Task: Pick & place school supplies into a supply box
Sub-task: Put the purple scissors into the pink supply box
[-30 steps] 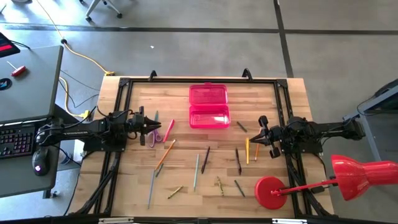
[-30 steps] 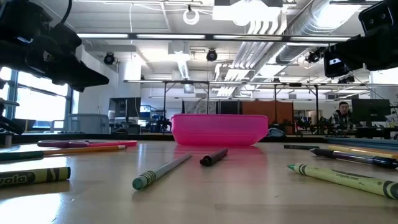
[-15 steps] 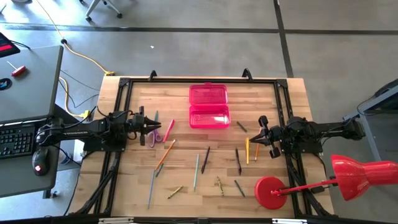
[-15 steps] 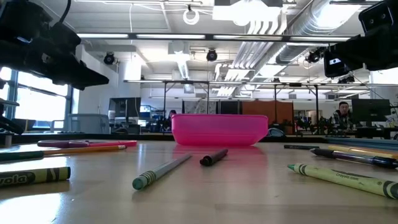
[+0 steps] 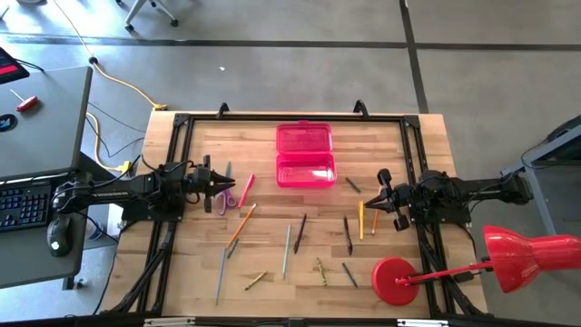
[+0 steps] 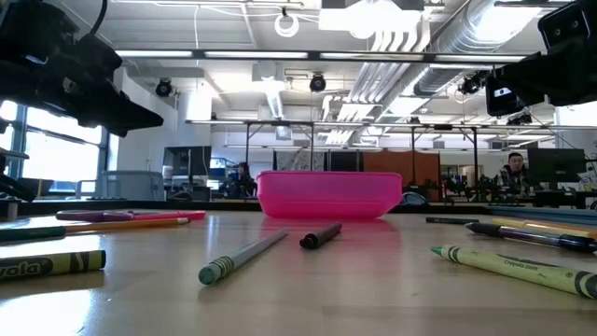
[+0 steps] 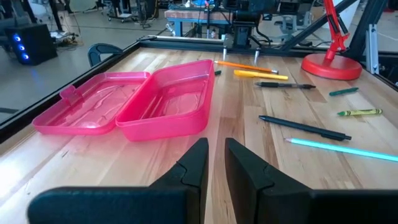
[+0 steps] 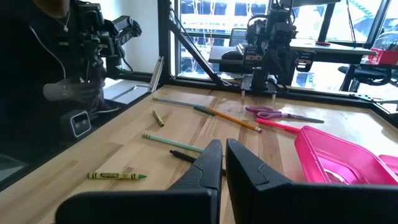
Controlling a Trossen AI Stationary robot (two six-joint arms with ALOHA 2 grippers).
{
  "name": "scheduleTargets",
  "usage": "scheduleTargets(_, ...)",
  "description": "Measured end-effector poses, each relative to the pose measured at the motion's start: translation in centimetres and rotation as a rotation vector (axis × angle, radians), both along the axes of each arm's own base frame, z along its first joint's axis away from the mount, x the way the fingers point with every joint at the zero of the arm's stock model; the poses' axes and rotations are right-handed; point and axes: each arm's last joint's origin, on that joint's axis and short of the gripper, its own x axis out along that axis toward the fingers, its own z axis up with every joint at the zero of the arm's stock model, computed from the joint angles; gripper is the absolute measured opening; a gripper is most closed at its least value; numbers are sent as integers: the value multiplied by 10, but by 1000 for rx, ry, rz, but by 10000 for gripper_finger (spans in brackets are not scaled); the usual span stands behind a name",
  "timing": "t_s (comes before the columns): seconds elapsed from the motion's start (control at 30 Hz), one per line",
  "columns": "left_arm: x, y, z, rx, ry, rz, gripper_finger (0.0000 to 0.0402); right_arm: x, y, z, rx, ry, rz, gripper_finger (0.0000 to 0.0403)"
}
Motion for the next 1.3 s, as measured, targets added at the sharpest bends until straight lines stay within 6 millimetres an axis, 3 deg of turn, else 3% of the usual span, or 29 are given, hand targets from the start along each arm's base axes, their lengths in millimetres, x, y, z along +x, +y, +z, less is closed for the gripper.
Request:
scheduleTargets(0.87, 0, 0, 0, -2, -3, 1, 83, 0, 0, 0, 0, 0, 0, 0)
scheduleTargets(1.1, 1, 0, 10, 7, -105, -5, 83, 0, 0, 0, -1, 0, 0, 0)
scheduleTargets(1.3, 2, 0, 11, -120, -134, 0, 83, 0, 0, 0, -24, -6, 1, 0)
